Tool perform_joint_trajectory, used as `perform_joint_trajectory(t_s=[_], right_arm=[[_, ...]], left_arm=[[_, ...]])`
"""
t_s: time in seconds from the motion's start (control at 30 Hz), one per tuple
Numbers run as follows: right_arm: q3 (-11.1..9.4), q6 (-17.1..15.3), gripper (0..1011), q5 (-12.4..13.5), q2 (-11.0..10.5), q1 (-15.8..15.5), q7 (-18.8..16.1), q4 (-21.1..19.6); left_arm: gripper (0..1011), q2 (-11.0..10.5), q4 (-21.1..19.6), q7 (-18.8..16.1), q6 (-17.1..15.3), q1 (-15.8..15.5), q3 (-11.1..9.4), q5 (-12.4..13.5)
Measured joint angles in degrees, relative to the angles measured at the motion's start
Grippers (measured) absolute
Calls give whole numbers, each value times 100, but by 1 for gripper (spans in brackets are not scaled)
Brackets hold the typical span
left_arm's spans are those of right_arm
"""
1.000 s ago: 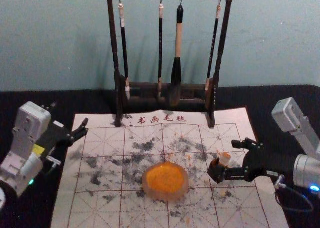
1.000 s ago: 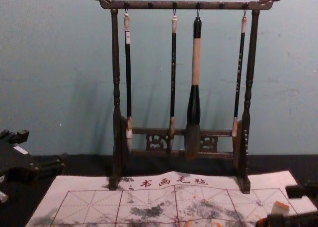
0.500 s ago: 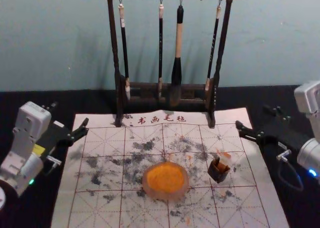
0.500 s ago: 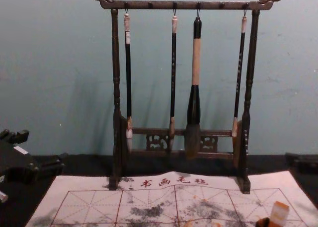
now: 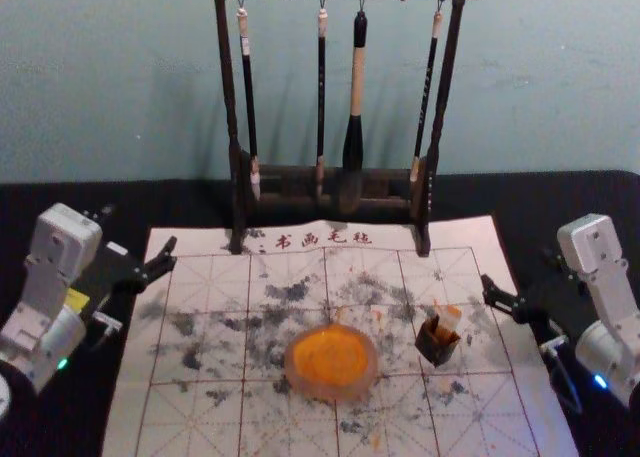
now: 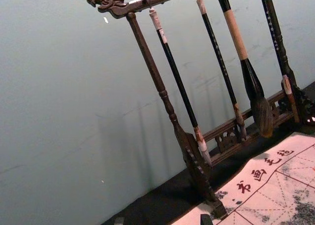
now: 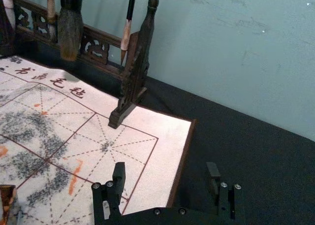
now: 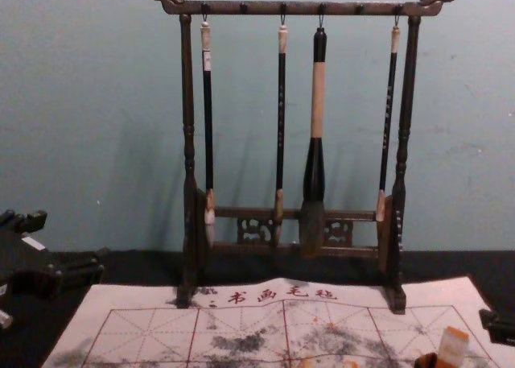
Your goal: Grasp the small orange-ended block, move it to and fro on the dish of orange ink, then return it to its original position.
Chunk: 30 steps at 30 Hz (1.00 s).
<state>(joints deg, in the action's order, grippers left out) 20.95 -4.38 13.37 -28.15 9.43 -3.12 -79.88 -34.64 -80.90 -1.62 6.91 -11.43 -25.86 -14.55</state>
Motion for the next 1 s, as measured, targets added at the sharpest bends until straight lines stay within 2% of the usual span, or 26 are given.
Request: perform_joint_trajectory(t_s=[1.0], right_arm=[[-29,-12,1003,65,-34,-8,-28,-66]], left_arm=[[1002,0,0,0,0,0,0,0]])
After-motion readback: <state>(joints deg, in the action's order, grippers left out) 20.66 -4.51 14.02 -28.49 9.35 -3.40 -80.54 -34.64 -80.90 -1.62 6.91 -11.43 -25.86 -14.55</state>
